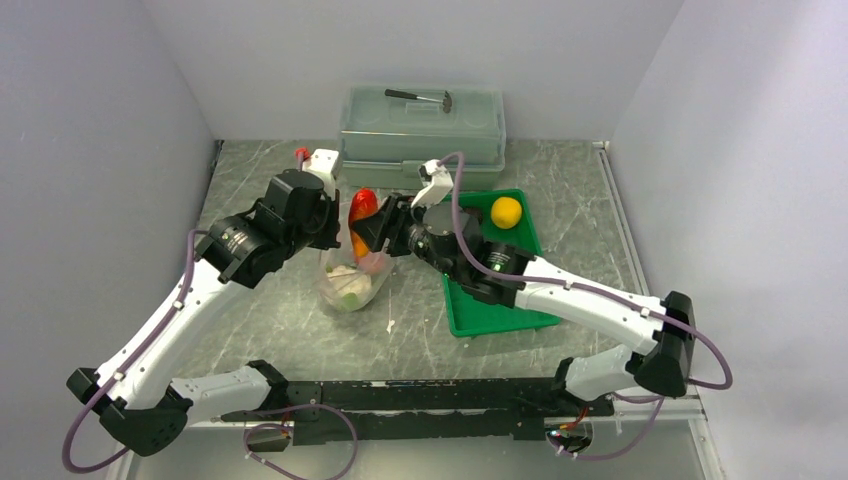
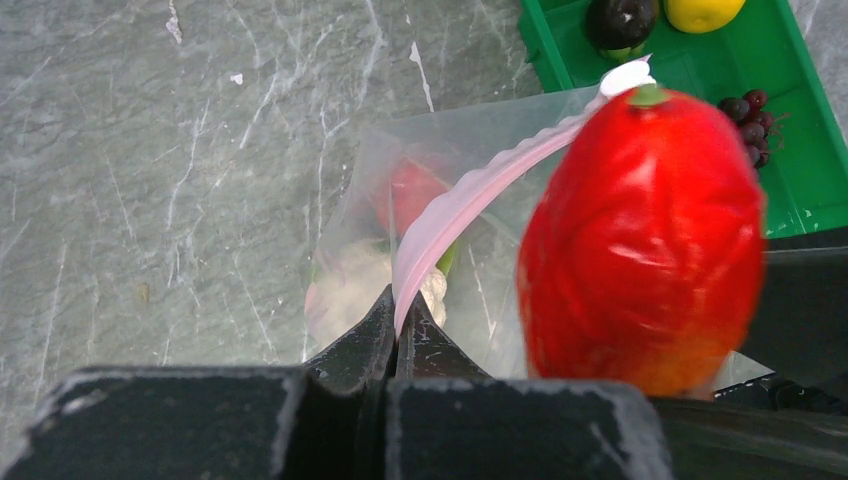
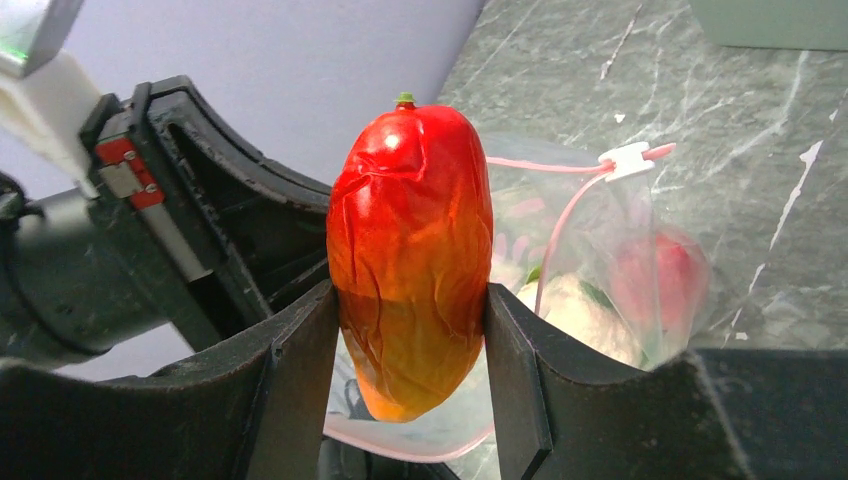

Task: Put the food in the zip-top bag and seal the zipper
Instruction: Place the fake fruit in the zipper food storage bag.

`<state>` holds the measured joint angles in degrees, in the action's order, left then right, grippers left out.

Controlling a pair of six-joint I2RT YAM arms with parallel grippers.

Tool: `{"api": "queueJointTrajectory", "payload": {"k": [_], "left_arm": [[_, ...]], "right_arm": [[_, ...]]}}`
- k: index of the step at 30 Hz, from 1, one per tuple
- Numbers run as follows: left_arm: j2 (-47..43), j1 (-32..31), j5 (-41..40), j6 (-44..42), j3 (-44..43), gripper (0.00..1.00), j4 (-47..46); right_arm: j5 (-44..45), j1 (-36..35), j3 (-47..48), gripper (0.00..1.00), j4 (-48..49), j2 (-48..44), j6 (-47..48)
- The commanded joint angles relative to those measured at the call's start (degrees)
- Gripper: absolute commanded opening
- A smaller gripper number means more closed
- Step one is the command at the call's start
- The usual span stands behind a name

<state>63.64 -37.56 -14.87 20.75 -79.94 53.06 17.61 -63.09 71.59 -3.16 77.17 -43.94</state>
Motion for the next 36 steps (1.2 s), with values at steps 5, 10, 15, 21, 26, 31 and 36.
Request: {"api": "queueJointTrajectory", "payload": {"k": [5, 10, 15, 21, 26, 31, 36], "left_arm": [[-0.71, 0.04, -1.08, 1.56, -2.47, 0.0, -1.23], [-0.96, 0.03, -1.78, 1.71, -2.84, 0.0, -0.96], [-1.23, 0.07, -2.48, 1.66, -3.38, 0.0, -0.62], [-1.33, 0.04, -2.63, 1.57, -3.81, 0.0, -0.5], [-1.15, 0.08, -2.27, 1.57, -4.06, 0.0, -0.42], [-1.02, 0.03, -2.11, 1.57, -4.09, 0.0, -0.33], [-1.05, 0.03, -1.77, 1.66, -3.78, 0.0, -0.58]], "right_arm": [[2.96, -0.72, 6.18, 0.42, -1.4, 4.47, -1.28], [2.93, -0.81, 8.65, 0.43, -5.52, 7.66, -2.37], [3.6, -0.81, 12.02, 0.44, -11.37, 10.83, -1.92], [3.99, -0.81, 15.49, 0.48, -17.44, 13.84, -0.77], [4.15, -0.81, 17.49, 0.55, -19.6, 15.57, -0.02], [3.87, -0.81, 17.75, 0.65, -19.29, 15.76, 0.08], [3.07, -0.81, 17.42, 0.7, -18.01, 14.77, 0.17]]}}
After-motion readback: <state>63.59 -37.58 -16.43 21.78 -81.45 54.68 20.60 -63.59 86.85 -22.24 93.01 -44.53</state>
